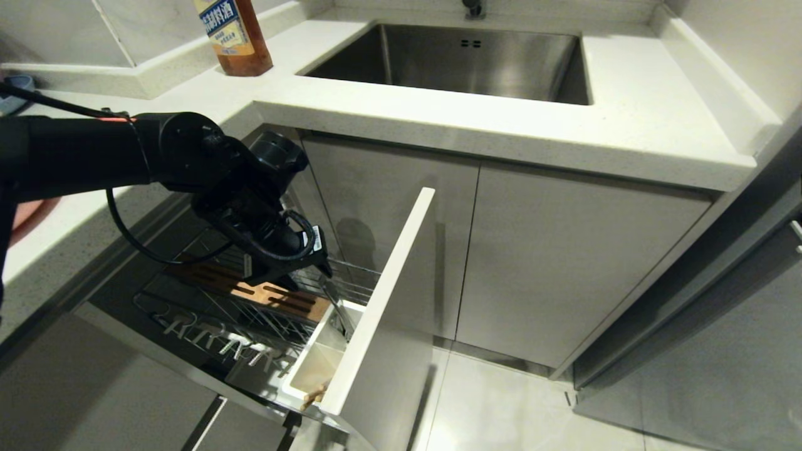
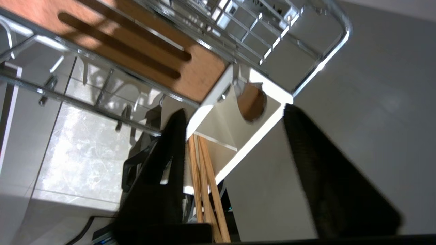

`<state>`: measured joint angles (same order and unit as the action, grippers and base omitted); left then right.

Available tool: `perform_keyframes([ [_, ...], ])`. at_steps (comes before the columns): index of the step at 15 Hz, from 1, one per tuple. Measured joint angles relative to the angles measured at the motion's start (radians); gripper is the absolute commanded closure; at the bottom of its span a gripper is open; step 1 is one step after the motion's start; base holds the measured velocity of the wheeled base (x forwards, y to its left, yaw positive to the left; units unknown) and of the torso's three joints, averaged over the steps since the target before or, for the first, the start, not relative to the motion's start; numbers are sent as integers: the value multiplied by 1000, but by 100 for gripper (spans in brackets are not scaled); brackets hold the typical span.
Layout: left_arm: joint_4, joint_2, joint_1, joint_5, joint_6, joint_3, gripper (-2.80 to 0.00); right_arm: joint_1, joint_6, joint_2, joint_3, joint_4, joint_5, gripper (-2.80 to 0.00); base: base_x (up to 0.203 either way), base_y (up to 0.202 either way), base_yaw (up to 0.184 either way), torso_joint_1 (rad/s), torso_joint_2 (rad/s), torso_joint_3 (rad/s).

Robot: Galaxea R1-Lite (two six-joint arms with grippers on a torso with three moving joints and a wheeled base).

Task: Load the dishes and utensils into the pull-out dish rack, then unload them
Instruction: Take the fork out of the cupboard

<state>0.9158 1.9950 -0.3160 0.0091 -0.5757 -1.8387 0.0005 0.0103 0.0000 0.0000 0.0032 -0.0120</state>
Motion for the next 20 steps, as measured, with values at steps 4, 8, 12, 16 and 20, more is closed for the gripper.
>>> perform_keyframes([
  [4,-12,24,14,-3,0,-10,-280,0,0,0,0,0,0,0,0,0,0,0,0,0],
  [8,-18,39,15,-4,-1,-13,-280,0,0,0,0,0,0,0,0,0,0,0,0,0],
  [12,-16,41,14,-5,-2,-7,-280,-1,0,0,0,0,0,0,0,0,0,0,0,0],
  [16,-15,40,13,-5,-3,1,-280,0,0,0,0,0,0,0,0,0,0,0,0,0],
  [20,-12,39,13,-6,-2,6,0,0,0,0,0,0,0,0,0,0,0,0,0,0],
])
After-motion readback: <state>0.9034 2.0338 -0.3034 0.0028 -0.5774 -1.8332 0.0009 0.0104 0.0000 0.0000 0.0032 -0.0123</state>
